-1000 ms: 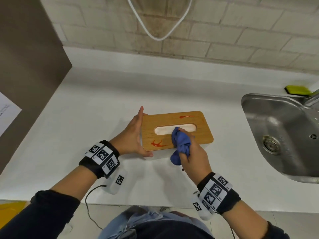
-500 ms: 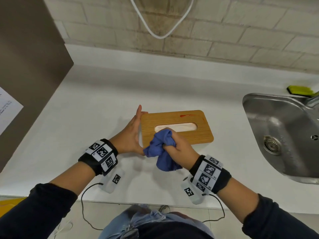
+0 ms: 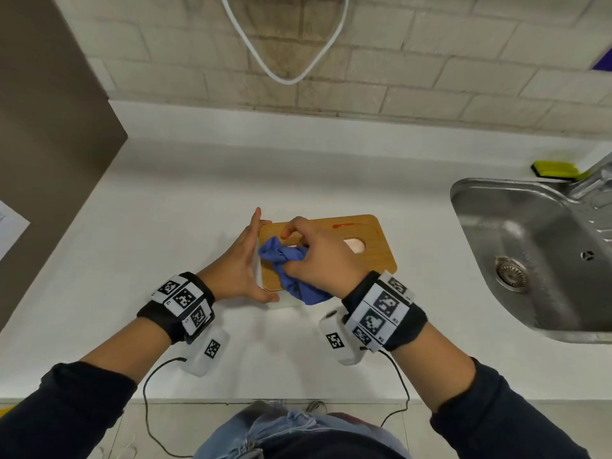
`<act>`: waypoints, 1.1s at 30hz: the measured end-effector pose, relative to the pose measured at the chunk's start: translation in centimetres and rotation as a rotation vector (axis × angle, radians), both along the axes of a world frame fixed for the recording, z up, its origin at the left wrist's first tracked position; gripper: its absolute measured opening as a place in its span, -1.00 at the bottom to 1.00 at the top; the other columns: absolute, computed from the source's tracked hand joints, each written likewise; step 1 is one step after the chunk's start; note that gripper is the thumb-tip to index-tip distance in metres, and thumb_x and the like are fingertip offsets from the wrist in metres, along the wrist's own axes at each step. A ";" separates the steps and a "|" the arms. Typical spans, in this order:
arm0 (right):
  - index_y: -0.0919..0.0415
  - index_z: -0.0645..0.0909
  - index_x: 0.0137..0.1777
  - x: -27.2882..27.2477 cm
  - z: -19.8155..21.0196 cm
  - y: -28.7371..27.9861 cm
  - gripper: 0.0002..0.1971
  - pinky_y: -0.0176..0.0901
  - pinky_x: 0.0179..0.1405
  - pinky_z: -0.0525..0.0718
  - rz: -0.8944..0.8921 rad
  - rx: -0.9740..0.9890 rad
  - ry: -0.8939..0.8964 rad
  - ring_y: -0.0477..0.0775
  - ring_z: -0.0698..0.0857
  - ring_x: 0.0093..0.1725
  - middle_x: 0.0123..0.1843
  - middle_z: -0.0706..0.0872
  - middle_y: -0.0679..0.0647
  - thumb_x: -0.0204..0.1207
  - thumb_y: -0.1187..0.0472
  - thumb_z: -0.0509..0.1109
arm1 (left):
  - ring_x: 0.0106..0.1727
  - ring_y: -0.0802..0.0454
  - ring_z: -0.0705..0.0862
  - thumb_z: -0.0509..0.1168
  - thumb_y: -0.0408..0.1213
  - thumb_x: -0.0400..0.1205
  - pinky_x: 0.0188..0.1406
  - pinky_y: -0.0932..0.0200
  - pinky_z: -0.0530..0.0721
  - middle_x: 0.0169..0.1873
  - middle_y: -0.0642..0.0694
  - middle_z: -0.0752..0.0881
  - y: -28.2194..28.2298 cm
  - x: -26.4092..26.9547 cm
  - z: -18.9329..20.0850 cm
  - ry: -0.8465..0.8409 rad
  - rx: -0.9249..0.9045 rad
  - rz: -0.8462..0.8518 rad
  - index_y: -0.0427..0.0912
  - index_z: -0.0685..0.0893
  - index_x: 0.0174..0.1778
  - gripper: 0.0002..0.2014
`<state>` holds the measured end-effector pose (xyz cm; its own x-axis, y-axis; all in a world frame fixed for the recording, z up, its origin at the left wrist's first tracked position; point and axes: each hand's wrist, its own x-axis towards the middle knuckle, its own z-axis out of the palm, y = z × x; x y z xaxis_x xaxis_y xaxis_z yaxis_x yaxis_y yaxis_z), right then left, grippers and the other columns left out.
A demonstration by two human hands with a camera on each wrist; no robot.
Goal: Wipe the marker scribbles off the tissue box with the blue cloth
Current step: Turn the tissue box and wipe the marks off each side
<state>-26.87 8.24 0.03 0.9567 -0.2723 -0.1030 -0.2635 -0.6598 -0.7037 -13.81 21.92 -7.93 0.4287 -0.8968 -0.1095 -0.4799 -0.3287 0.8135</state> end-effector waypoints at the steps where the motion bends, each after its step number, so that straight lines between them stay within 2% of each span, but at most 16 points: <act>1: 0.13 0.58 0.00 0.3 -0.1 0.5 -0.79 -0.10 -0.51 0.54 0.031 -0.009 0.017 0.04 0.61 -0.46 -0.42 0.62 -0.04 0.37 0.30 0.39 | 0.59 0.07 0.17 0.61 0.24 -0.02 0.55 0.03 0.25 0.60 -0.04 0.09 0.0 0.0 0.0 0.004 0.003 0.000 0.19 -0.49 0.49 0.50; 3: 0.14 0.67 -0.11 0.2 -0.4 0.9 -0.86 -0.06 -0.53 0.58 0.113 -0.054 0.106 0.16 0.66 -0.44 -0.34 0.61 0.00 0.43 0.32 0.30 | 0.59 0.10 0.14 0.63 0.11 0.03 0.53 0.12 0.23 0.60 -0.01 0.08 0.1 0.0 -0.1 -0.017 0.010 -0.003 0.17 -0.50 0.49 0.48; 5: 0.10 0.68 -0.21 -0.5 -0.2 0.3 -0.85 -0.07 -0.45 0.61 0.181 -0.207 0.179 0.20 0.69 -0.34 -0.23 0.60 0.06 0.42 0.32 0.30 | 0.55 0.16 0.16 0.66 0.01 0.06 0.48 0.22 0.19 0.55 0.06 0.12 0.0 0.1 -0.2 -0.053 0.009 0.002 0.13 -0.48 0.50 0.47; 7: 0.11 0.67 -0.26 -1.8 0.4 -1.5 -0.87 -0.13 -0.40 0.62 0.186 -0.261 0.285 0.14 0.72 -0.31 -0.27 0.73 0.08 0.39 0.31 0.31 | 0.51 0.19 0.18 0.68 -0.03 0.07 0.46 0.25 0.18 0.51 0.10 0.15 -0.1 0.1 -0.3 -0.073 0.006 0.003 0.12 -0.46 0.51 0.47; 9: 0.08 0.69 -0.23 -3.3 1.0 -4.4 -0.84 -0.16 -0.35 0.65 0.115 -0.204 0.358 0.04 0.75 -0.31 -0.32 0.80 0.07 0.39 0.28 0.28 | 0.53 0.18 0.15 0.67 -0.02 0.08 0.49 0.20 0.17 0.53 0.11 0.13 0.1 0.3 -0.2 -0.077 0.013 -0.011 0.18 -0.49 0.48 0.47; 11: 0.11 0.71 -0.17 -4.8 1.9 -7.2 -0.83 -0.19 -0.25 0.68 -0.060 -0.009 0.281 -0.07 0.74 -0.30 -0.24 0.82 0.12 0.43 0.30 0.29 | 0.60 0.07 0.07 0.64 0.06 0.06 0.59 0.04 0.09 0.58 0.10 0.08 0.6 1.1 0.1 -0.078 0.045 -0.050 0.24 -0.53 0.45 0.47; 13: 0.27 0.68 -0.10 -5.8 2.8 -9.2 -0.83 -0.35 -0.21 0.64 -0.205 0.242 0.093 -0.18 0.70 -0.29 -0.12 0.75 0.24 0.50 0.42 0.26 | 0.64 0.00 -0.09 0.60 0.13 0.07 0.63 -0.10 -0.17 0.63 0.06 -0.03 1.4 2.5 0.8 -0.105 0.128 -0.098 0.23 -0.58 0.43 0.46; 15: 0.25 0.65 -0.05 -5.5 3.0 -10.5 -0.78 -0.30 -0.09 0.60 -0.238 0.254 -0.045 -0.08 0.70 -0.15 -0.03 0.70 0.23 0.52 0.49 0.22 | 0.61 0.10 -0.17 0.58 0.24 0.04 0.54 -0.05 -0.42 0.65 -0.03 -0.11 2.1 3.8 1.8 -0.200 0.249 -0.171 0.17 -0.62 0.42 0.49; 18: 0.07 0.65 0.07 -2.9 2.0 -11.5 -0.69 -0.04 0.04 0.66 -0.117 -0.112 -0.121 0.16 0.68 0.01 0.10 0.69 0.15 0.44 0.40 0.24 | 0.55 0.17 -0.39 0.56 0.33 -0.03 0.47 -0.13 -0.55 0.64 -0.08 -0.24 2.3 4.0 3.8 -0.303 0.417 -0.193 0.10 -0.61 0.43 0.54; 19: 0.01 0.62 0.15 -1.7 1.4 -11.4 -0.63 0.08 0.10 0.62 -0.045 -0.272 -0.124 0.21 0.66 0.05 0.14 0.70 0.12 0.39 0.34 0.23 | 0.52 0.18 -0.44 0.56 0.33 -0.05 0.46 -0.16 -0.57 0.64 -0.08 -0.26 2.0 3.7 4.2 -0.322 0.439 -0.181 0.07 -0.58 0.45 0.54; 21: -0.04 0.52 0.28 0.8 0.8 -10.5 -0.50 0.13 0.15 0.52 0.086 -0.437 -0.103 0.25 0.59 0.09 0.22 0.71 0.05 0.35 0.35 0.21 | 0.50 0.20 -0.46 0.53 0.37 -0.06 0.44 -0.18 -0.60 0.64 -0.10 -0.25 1.1 2.7 4.4 -0.368 0.426 -0.164 0.05 -0.52 0.49 0.53; 23: -0.05 0.54 0.30 3.1 0.6 -8.9 -0.49 0.10 0.13 0.48 0.268 -0.494 -0.096 0.25 0.53 0.07 0.31 0.67 0.01 0.39 0.41 0.21 | 0.56 0.15 -0.39 0.51 0.39 -0.06 0.45 -0.20 -0.57 0.65 -0.10 -0.15 0.4 2.1 3.9 -0.391 0.398 -0.145 0.05 -0.48 0.51 0.51; 25: -0.03 0.60 0.28 4.6 0.1 -7.5 -0.54 0.13 0.11 0.49 0.459 -0.562 -0.053 0.29 0.51 0.06 0.39 0.61 0.07 0.45 0.41 0.26 | 0.63 0.07 -0.20 0.52 0.38 -0.05 0.50 -0.20 -0.47 0.64 -0.10 0.00 0.2 1.9 3.1 -0.379 0.352 -0.100 0.05 -0.45 0.52 0.50; 27: -0.01 0.61 0.29 5.4 -0.5 -6.8 -0.60 0.12 0.11 0.50 0.588 -0.582 0.010 0.30 0.50 0.08 0.42 0.58 0.10 0.52 0.38 0.27 | 0.62 0.04 -0.04 0.54 0.32 -0.02 0.55 -0.15 -0.36 0.60 -0.07 0.12 0.4 2.0 2.5 -0.356 0.297 -0.062 0.04 -0.44 0.53 0.48; 30: -0.04 0.59 0.31 5.4 -0.6 -7.4 -0.61 -0.04 0.12 0.44 0.620 -0.547 0.084 0.27 0.50 0.14 0.42 0.57 0.10 0.56 0.36 0.28 | 0.59 0.00 0.03 0.53 0.31 -0.02 0.59 -0.10 -0.25 0.56 -0.07 0.19 0.5 2.1 2.3 -0.350 0.259 -0.054 0.01 -0.42 0.53 0.47; 33: 0.02 0.64 0.26 4.4 -0.5 -9.2 -0.61 -0.01 0.13 0.51 0.608 -0.502 0.097 0.35 0.57 0.14 0.34 0.63 0.19 0.52 0.41 0.31 | 0.58 -0.03 0.06 0.51 0.33 -0.03 0.60 -0.06 -0.19 0.55 -0.08 0.19 0.5 2.2 2.1 -0.350 0.240 -0.057 0.02 -0.43 0.53 0.47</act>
<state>-22.42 -0.96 -0.48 0.9457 0.2586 -0.1970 0.1996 -0.9402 -0.2759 -11.63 22.44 -5.88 0.4276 -0.8869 -0.1747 -0.7364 -0.4538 0.5018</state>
